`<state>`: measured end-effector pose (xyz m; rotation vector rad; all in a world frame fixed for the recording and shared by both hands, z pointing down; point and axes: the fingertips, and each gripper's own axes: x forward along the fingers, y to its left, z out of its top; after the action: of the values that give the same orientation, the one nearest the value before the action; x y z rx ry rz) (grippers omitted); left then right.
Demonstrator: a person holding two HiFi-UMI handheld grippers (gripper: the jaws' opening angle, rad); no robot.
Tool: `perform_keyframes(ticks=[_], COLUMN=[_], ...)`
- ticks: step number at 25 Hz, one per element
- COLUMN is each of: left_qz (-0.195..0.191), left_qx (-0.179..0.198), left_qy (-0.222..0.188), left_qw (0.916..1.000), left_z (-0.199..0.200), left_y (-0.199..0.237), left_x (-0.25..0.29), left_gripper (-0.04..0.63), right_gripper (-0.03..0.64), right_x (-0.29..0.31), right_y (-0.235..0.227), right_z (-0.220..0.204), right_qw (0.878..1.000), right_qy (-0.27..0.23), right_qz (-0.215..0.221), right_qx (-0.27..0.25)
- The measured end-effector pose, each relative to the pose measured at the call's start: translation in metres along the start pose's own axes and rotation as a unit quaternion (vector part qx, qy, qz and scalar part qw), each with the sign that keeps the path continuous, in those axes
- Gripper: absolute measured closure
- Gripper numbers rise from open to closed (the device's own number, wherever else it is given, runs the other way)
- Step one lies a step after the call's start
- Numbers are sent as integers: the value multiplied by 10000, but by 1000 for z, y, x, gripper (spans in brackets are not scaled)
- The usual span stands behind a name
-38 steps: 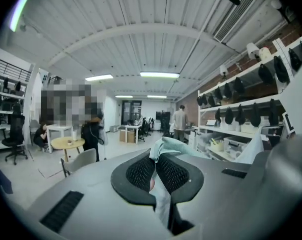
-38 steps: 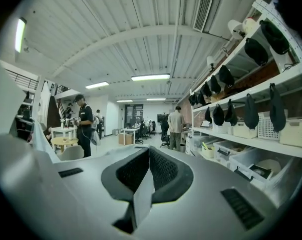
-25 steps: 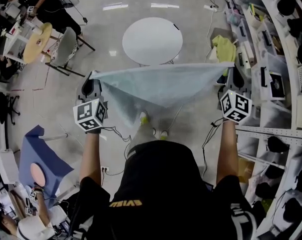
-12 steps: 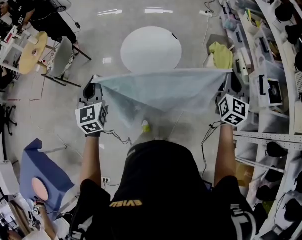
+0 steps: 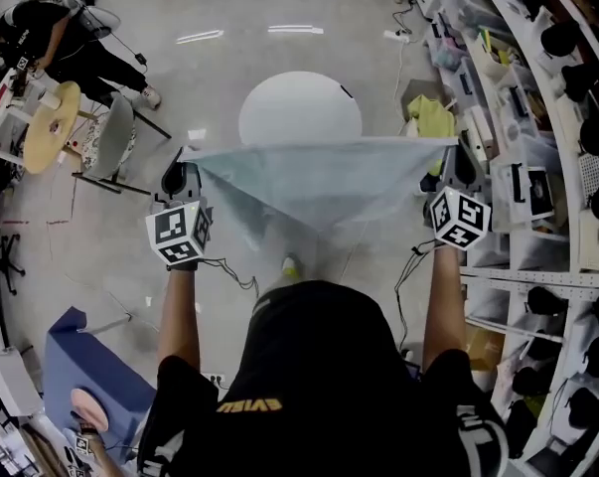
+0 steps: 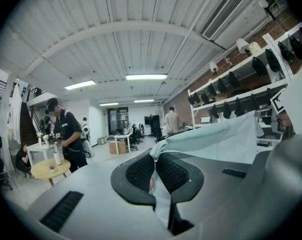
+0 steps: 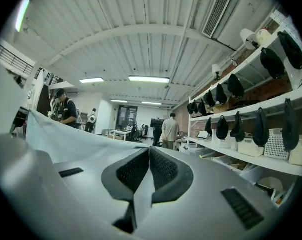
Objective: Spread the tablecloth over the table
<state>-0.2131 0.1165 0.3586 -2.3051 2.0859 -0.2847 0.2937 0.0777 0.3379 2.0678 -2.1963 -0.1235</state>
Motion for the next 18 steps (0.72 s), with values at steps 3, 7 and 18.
perform_keyframes(ticks=[3,7,18], left_qz=[-68,-103,-13], left_qx=[60,9,601], left_qy=[-67,-101,-227], left_qw=[9999,9999,9979], left_z=[2,0,21], left_y=[18,47,63], left_x=[19,36,102], left_gripper=[571,571,571], right_gripper=[609,609,609], right_x=[15,29,88], right_y=[13,38,41], right_z=[5,10,4], right_qw=[9999,9998,9995], right_qy=[15,37,86], right_qz=[-103,-165,-261], right_qx=[-43,-56,-149])
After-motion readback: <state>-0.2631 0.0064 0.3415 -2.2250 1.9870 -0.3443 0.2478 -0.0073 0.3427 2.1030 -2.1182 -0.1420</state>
